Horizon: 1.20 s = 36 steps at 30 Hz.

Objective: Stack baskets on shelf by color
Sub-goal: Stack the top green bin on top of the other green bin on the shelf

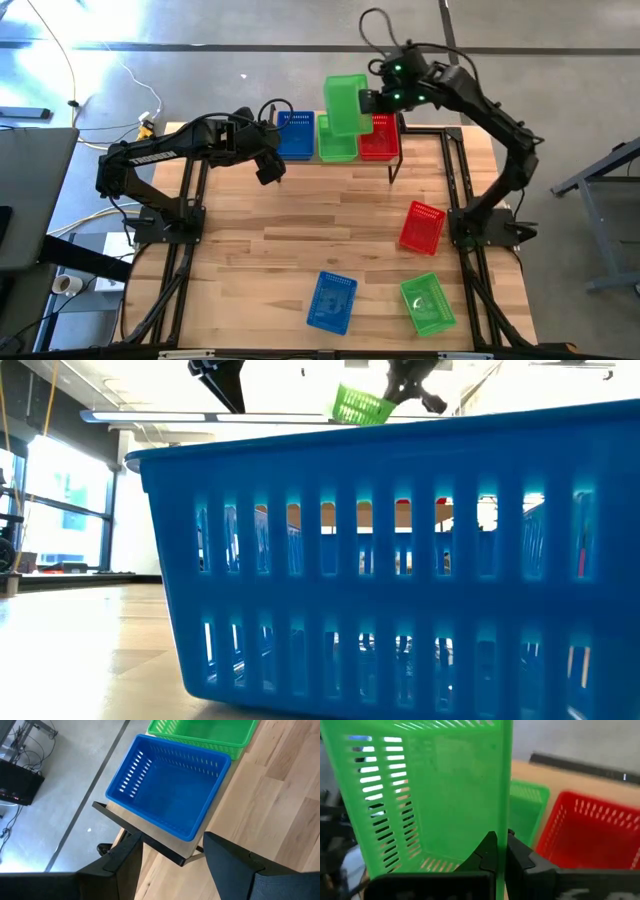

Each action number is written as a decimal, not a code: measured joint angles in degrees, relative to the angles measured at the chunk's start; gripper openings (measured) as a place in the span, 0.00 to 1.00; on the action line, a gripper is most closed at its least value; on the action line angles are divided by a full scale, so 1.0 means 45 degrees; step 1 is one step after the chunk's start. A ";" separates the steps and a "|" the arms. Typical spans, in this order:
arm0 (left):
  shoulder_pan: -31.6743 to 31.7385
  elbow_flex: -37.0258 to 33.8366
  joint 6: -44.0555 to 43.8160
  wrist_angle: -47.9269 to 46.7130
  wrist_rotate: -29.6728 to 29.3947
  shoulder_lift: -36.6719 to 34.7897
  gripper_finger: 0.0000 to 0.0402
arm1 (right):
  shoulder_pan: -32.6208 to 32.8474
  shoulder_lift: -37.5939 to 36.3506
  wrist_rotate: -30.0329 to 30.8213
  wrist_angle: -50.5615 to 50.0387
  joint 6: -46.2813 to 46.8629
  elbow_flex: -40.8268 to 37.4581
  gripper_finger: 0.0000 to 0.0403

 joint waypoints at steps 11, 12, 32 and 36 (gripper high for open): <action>0.0000 -0.0004 0.0000 0.0000 0.0001 0.0000 0.49 | -0.0022 0.1469 -0.2048 -0.0733 0.0812 -0.0005 0.00; 0.0000 -0.0004 0.0000 0.0000 0.0000 0.0000 0.49 | -0.0022 0.1536 -0.2040 -0.0776 0.0816 -0.0005 0.00; -0.0005 -0.0004 0.0000 0.0002 0.0826 0.0000 0.49 | -0.0478 0.2772 -0.1707 -0.1496 0.2006 -0.0019 0.00; -0.0005 -0.0002 0.0000 0.0003 0.0826 0.0000 0.49 | -0.0473 0.2772 -0.1659 -0.1498 0.2237 -0.0019 0.00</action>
